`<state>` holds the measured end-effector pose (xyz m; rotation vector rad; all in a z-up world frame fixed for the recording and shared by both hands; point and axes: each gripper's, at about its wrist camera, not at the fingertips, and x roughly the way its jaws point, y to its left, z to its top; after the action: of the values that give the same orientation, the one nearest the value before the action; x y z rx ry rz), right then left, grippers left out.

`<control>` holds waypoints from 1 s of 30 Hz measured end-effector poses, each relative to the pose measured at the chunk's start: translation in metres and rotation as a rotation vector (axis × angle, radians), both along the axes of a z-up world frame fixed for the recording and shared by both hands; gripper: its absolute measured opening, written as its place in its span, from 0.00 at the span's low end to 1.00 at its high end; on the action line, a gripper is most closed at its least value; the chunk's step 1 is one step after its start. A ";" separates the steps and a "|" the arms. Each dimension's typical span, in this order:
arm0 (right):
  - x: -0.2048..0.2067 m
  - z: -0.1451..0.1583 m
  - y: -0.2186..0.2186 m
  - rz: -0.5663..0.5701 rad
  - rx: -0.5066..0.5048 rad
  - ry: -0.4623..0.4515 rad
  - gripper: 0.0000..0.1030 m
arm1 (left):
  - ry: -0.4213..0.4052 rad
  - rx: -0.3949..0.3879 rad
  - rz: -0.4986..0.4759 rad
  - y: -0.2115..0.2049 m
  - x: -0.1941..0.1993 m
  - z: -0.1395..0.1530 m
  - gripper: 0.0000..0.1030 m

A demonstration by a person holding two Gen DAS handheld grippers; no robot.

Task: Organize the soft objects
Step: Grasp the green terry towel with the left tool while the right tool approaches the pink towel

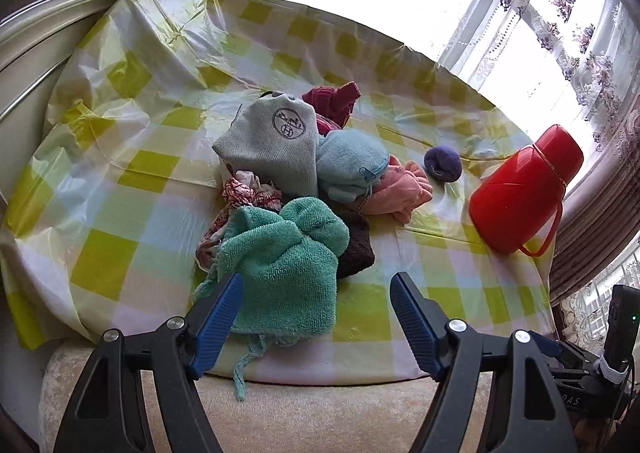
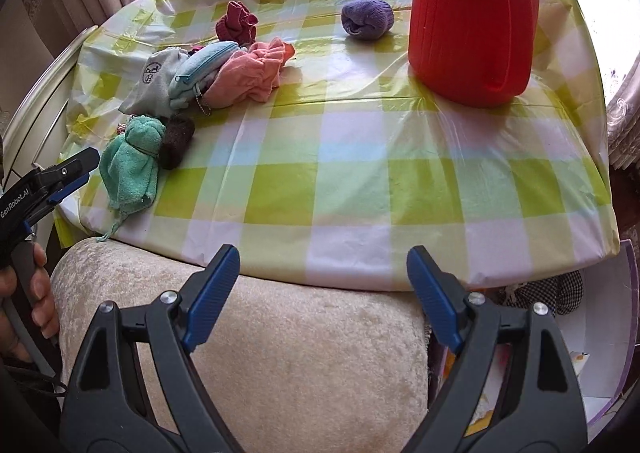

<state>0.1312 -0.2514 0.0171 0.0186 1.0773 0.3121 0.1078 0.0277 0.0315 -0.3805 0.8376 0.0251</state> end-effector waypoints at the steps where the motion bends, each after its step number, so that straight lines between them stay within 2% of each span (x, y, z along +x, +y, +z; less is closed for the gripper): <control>1: 0.003 0.000 0.004 0.005 -0.001 -0.001 0.85 | 0.001 0.003 0.005 0.002 0.003 -0.001 0.74; 11: 0.039 0.003 0.036 0.003 0.030 -0.021 0.85 | 0.030 0.049 -0.010 0.007 0.038 -0.011 0.73; 20: 0.076 0.016 0.082 0.030 0.067 -0.066 0.85 | 0.099 0.008 -0.027 0.010 0.051 -0.032 0.72; 22: 0.084 0.019 0.092 0.036 0.081 -0.077 0.87 | 0.103 -0.007 -0.029 0.012 0.053 -0.035 0.63; 26: 0.103 0.023 0.113 0.046 0.114 -0.089 0.88 | 0.096 -0.029 -0.034 0.014 0.053 -0.039 0.59; 30: 0.122 0.019 0.132 0.058 0.128 -0.092 0.88 | 0.081 -0.037 -0.034 0.014 0.050 -0.039 0.48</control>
<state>0.2529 -0.1192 0.0365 0.0865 0.9666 0.4299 0.1578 0.0414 -0.0078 -0.4020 0.9252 -0.0063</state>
